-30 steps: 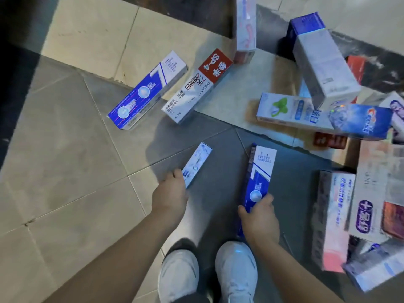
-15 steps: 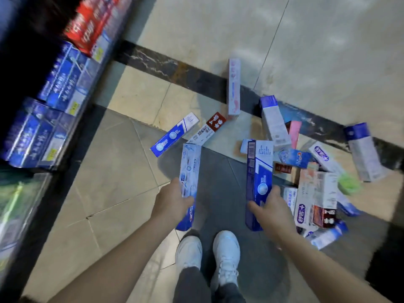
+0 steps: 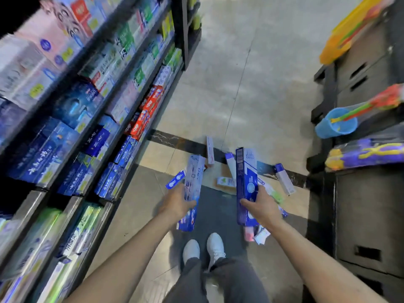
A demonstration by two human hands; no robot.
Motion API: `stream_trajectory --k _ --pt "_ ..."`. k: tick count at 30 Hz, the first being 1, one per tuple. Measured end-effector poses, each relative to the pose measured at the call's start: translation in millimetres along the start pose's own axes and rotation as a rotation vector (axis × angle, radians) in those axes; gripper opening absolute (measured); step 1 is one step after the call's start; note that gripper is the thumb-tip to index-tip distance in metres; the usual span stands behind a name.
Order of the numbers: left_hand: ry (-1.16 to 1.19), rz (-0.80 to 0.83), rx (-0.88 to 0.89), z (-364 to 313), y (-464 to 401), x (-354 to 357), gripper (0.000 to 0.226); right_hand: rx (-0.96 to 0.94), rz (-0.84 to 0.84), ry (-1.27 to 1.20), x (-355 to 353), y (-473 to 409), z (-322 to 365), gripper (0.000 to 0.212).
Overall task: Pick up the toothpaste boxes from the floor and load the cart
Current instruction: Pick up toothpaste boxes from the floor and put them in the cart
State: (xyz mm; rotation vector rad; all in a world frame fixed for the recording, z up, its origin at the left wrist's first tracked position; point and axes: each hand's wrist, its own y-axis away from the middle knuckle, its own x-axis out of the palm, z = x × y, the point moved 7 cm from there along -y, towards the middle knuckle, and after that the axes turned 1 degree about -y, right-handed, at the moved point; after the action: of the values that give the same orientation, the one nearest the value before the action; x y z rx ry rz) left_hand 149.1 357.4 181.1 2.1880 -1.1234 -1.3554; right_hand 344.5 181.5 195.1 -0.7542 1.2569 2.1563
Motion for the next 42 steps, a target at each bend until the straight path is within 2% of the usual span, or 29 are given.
stream_trajectory --k 5,11,15,20,25,28,31,38,41,42 --pt "-0.014 -0.030 0.105 -30.9 67.5 -36.0 0.032 -0.042 -0.057 -0.043 -40.3 66.2 15.2 0.044" --pt "-0.006 -0.130 0.230 -65.7 124.3 -85.4 0.020 -0.105 -0.141 -0.068 -78.0 117.0 21.3 0.049" --pt "-0.023 -0.216 0.266 -84.0 164.0 -112.1 0.014 -0.184 -0.158 -0.092 -102.4 138.7 26.4 0.049" --pt "0.062 -0.286 0.248 -80.4 215.7 -110.8 0.021 -0.277 -0.188 -0.067 -126.5 165.9 20.2 0.049" --pt "0.148 -0.363 0.167 -52.2 284.3 -85.0 0.029 -0.369 -0.137 0.041 -124.7 204.2 3.0 0.045" --pt "0.249 -0.409 0.086 -19.2 327.8 -55.0 0.018 -0.436 -0.084 0.107 -109.8 229.9 -6.5 0.037" --pt "0.339 -0.410 -0.035 23.2 370.6 -25.0 0.013 -0.487 0.000 0.105 -80.4 255.5 -15.0 0.040" --pt "0.469 -0.525 -0.236 111.1 468.6 -4.7 0.029 -0.680 0.179 0.193 -0.9 328.9 -1.4 0.035" --pt "0.520 -0.588 -0.275 145.5 507.6 -8.7 0.034 -0.742 0.241 0.218 36.0 360.3 13.1 0.056" --pt "0.537 -0.613 -0.285 156.6 520.6 -9.5 0.036 -0.763 0.252 0.247 47.6 372.0 18.7 0.056"
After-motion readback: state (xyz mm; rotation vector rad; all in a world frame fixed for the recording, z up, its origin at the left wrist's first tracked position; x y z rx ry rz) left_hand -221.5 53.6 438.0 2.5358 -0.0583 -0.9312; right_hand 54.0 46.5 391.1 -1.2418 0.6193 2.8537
